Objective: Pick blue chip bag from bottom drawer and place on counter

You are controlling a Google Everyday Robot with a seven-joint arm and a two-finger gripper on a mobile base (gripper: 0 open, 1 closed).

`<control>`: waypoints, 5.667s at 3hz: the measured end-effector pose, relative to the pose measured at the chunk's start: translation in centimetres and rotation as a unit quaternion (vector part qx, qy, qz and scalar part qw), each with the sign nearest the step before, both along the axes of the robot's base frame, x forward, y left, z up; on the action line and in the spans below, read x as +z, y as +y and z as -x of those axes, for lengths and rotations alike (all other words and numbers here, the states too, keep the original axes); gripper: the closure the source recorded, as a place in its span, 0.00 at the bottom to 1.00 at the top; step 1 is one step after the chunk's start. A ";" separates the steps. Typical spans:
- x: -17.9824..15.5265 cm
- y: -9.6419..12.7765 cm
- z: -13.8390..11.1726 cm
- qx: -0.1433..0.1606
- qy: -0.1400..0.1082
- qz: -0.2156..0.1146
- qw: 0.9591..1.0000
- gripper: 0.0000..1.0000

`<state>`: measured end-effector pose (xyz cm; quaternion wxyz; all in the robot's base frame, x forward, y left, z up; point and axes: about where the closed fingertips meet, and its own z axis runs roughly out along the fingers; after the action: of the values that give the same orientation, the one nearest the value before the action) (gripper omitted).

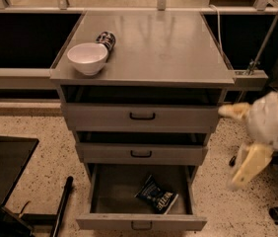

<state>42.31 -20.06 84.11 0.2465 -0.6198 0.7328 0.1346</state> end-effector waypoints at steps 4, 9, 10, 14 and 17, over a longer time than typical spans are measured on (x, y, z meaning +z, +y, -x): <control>-25.3 12.4 8.5 0.130 -0.017 0.099 0.986 0.00; -27.3 8.8 -6.2 0.106 -0.126 0.094 0.982 0.00; -27.3 8.9 -6.1 0.109 -0.127 0.093 0.982 0.00; -42.5 4.0 -11.8 0.003 -0.118 -0.009 0.993 0.00; -49.6 6.9 -14.1 -0.002 -0.091 -0.024 0.996 0.00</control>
Offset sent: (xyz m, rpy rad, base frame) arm -0.1164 0.1449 -0.3123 -0.1297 0.0063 0.2362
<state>56.40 -13.11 34.55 0.3275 -0.6222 0.7047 0.0949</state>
